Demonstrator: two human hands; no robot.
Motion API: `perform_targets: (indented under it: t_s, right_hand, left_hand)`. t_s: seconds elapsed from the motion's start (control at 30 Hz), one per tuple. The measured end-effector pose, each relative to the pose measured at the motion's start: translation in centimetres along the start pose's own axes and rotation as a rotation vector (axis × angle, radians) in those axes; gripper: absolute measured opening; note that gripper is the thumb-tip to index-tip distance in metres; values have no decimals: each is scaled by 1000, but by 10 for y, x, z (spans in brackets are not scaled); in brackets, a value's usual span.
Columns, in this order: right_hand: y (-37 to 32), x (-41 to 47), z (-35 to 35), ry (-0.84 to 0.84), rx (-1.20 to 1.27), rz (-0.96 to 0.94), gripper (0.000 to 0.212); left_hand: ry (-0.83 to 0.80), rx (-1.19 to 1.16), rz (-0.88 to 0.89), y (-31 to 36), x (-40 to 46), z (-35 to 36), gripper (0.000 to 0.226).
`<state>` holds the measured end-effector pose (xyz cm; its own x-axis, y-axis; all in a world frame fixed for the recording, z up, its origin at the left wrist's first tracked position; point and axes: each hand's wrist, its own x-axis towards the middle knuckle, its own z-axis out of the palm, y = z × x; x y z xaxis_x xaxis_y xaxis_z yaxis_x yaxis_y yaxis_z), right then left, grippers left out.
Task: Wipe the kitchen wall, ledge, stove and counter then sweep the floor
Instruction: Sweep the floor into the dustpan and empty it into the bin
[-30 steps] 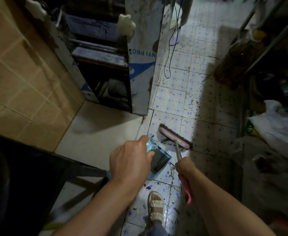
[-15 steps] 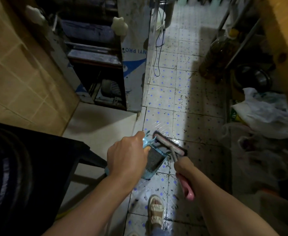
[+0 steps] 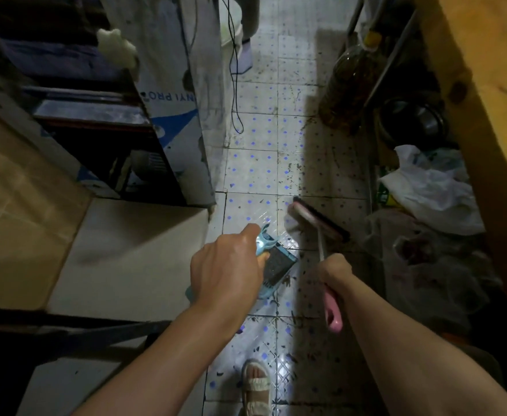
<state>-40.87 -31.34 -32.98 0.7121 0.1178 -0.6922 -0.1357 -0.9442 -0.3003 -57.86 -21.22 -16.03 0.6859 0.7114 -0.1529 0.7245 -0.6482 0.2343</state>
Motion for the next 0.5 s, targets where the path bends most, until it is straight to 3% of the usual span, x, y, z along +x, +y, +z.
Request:
perform_targets:
  t_s: [0.27, 0.5]
  right_hand:
    - [10, 63, -18, 0, 24, 71, 33]
    - [33, 27, 12, -38, 15, 137, 29]
  left_hand:
    - [-16, 11, 36, 28, 36, 28, 24]
    - [-43, 14, 59, 31, 18, 29, 22]
